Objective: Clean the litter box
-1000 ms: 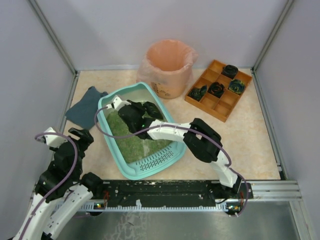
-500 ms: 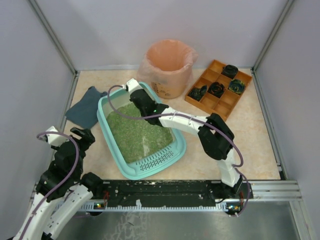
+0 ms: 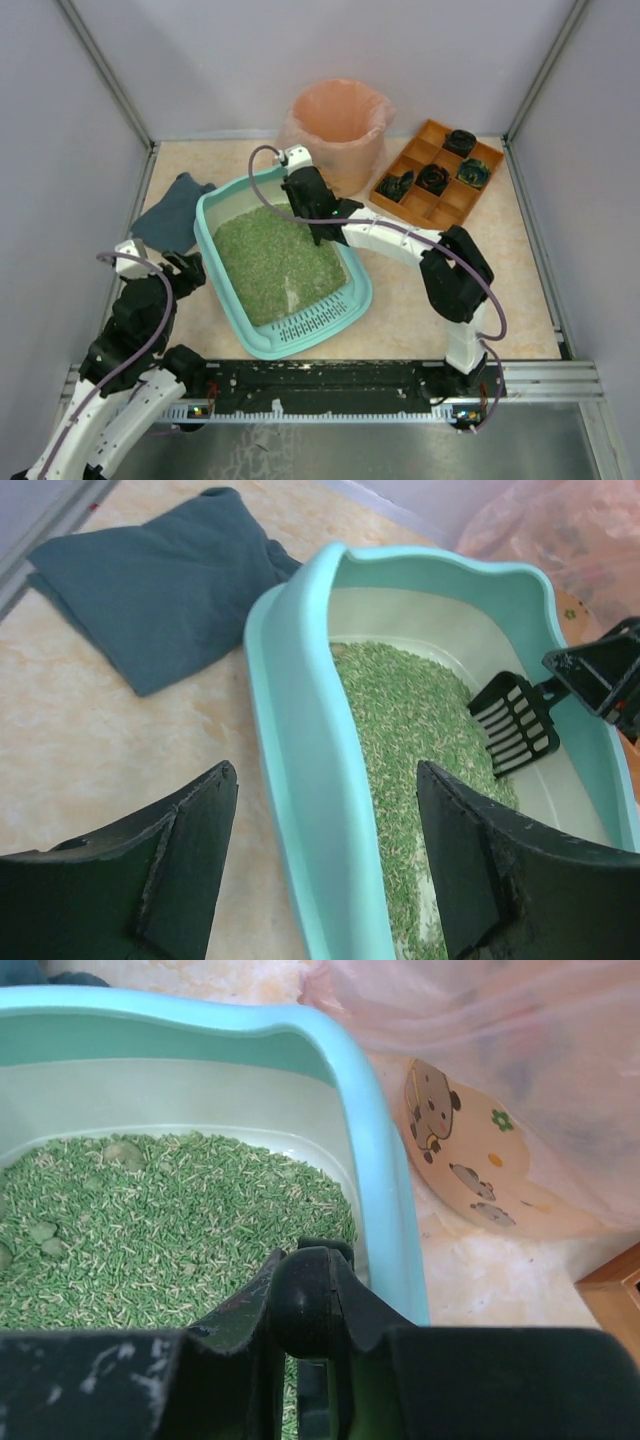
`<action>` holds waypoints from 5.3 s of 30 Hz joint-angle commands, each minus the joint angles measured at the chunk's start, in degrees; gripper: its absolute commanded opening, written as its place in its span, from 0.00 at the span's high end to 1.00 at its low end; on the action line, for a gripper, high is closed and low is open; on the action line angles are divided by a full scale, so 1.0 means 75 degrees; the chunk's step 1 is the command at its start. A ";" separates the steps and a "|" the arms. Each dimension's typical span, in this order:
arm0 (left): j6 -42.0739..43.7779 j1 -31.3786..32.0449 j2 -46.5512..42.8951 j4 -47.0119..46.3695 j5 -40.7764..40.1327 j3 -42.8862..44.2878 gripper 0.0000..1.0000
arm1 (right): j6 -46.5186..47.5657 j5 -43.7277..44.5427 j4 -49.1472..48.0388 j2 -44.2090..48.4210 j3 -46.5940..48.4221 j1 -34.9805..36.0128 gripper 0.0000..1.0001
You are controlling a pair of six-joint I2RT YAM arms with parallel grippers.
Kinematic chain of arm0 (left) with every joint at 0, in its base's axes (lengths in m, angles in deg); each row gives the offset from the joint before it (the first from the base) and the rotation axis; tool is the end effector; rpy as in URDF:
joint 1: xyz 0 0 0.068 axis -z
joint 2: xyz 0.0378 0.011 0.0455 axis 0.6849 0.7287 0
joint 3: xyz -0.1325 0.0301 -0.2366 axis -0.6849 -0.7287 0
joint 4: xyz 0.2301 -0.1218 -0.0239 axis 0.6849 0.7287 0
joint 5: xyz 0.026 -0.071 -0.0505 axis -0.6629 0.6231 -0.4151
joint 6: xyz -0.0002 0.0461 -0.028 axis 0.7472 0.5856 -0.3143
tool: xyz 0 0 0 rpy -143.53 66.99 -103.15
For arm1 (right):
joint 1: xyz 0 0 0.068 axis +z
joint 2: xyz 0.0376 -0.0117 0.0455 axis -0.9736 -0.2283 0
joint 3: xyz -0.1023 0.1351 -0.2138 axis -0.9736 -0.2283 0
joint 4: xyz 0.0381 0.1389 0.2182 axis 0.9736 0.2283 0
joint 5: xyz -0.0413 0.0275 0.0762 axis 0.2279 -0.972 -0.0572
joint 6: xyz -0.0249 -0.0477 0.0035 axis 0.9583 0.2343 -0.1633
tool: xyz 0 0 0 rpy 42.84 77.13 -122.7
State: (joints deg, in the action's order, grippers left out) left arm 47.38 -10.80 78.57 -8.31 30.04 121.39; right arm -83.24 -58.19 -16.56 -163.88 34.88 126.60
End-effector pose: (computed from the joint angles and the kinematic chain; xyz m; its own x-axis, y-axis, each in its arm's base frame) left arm 0.0659 -0.0148 0.3095 -0.1228 -0.3892 -0.9129 -0.2022 0.9104 -0.3609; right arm 0.3040 0.3388 0.2765 -0.3244 -0.2492 -0.9125 -0.4560 0.8864 -0.0800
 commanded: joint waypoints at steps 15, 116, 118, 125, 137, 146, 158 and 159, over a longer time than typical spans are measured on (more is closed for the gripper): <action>0.0334 -0.0186 0.3584 -0.0340 0.1435 0.0732 0.25 | -0.3358 -0.2136 -0.1589 0.1194 -0.1854 -0.0384 1.00; 0.1689 -0.1200 0.3050 -0.1719 0.2802 -0.0028 0.25 | -0.9236 -0.1777 -0.6822 0.4752 -0.7777 -0.1195 1.00; 0.1667 -0.1203 0.3034 -0.1718 0.2820 -0.0027 0.25 | -0.9338 -0.1903 -0.7055 0.4716 -0.7846 -0.1228 1.00; 0.1694 -0.1200 0.3079 -0.1716 0.2854 -0.0018 0.24 | -0.9015 -0.1986 -0.6997 0.4507 -0.7711 -0.1162 1.00; 0.1713 -0.1185 0.3063 -0.1702 0.2767 -0.0050 0.24 | -0.8825 -0.2853 -0.7380 0.4026 -0.7231 -0.1155 1.00; 0.1738 -0.1188 0.3091 -0.1730 0.2810 -0.0057 0.23 | -0.9559 -0.3022 -0.8069 0.3772 -0.7534 -0.1251 1.00; 0.1737 -0.1186 0.3187 -0.1673 0.2844 -0.0009 0.23 | -0.9695 -0.2560 -0.8285 0.3934 -0.8031 -0.1395 1.00; 0.1706 -0.1183 0.3181 -0.1656 0.2836 -0.0007 0.23 | -0.9927 -0.2349 -0.8343 0.4010 -0.8315 -0.1537 1.00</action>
State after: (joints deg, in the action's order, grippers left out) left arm 60.12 -19.80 102.39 -19.78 51.35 121.47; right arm -155.89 -79.61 -74.07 -136.29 -25.12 117.10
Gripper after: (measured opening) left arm 0.766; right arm 0.162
